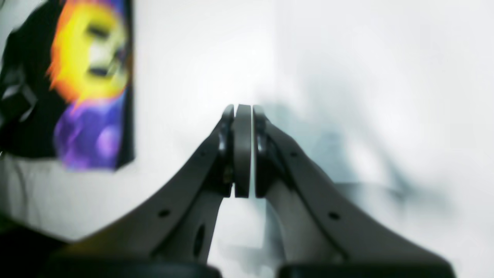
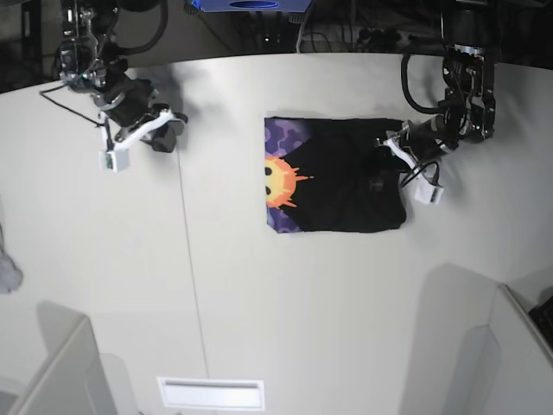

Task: Fold the T-shirt properly
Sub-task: 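Rotate the folded bundle with the left gripper so the sun print faces the robot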

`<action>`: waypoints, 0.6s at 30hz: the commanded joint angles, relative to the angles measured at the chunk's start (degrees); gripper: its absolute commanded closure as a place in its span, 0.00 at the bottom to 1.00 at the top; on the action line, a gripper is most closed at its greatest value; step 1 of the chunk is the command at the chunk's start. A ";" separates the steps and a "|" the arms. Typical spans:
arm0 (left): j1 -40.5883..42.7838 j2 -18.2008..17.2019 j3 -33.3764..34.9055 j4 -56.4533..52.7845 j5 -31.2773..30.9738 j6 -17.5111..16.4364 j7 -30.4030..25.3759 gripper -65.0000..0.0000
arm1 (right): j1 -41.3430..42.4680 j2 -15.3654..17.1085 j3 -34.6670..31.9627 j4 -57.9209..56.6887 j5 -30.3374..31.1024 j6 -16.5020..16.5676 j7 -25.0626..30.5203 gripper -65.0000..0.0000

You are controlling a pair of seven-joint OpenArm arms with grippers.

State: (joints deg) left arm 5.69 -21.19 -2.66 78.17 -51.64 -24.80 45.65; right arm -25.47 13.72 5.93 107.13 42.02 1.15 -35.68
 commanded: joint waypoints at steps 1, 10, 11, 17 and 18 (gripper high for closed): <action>-0.81 -1.62 2.00 0.11 2.80 1.37 2.04 1.00 | -0.50 -0.22 1.49 0.96 0.75 0.48 0.91 1.00; -12.33 -10.85 20.46 0.11 2.80 1.37 2.04 1.00 | -4.37 -2.77 9.32 0.96 0.75 0.48 0.91 1.00; -14.09 -11.47 23.10 0.11 2.80 1.37 2.04 1.00 | -4.72 -3.12 10.20 0.96 0.75 0.48 0.91 1.00; -24.02 -12.44 37.69 0.11 7.81 1.37 2.04 1.00 | -6.92 -5.14 13.54 0.96 0.75 0.48 1.09 1.00; -24.99 -12.44 39.45 0.11 10.01 1.37 2.04 1.00 | -7.27 -5.50 14.07 0.96 0.75 0.48 1.09 1.00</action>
State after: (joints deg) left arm -18.96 -33.08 36.99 78.06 -42.85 -23.94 46.52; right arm -32.45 7.81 19.62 107.13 42.15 1.15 -35.70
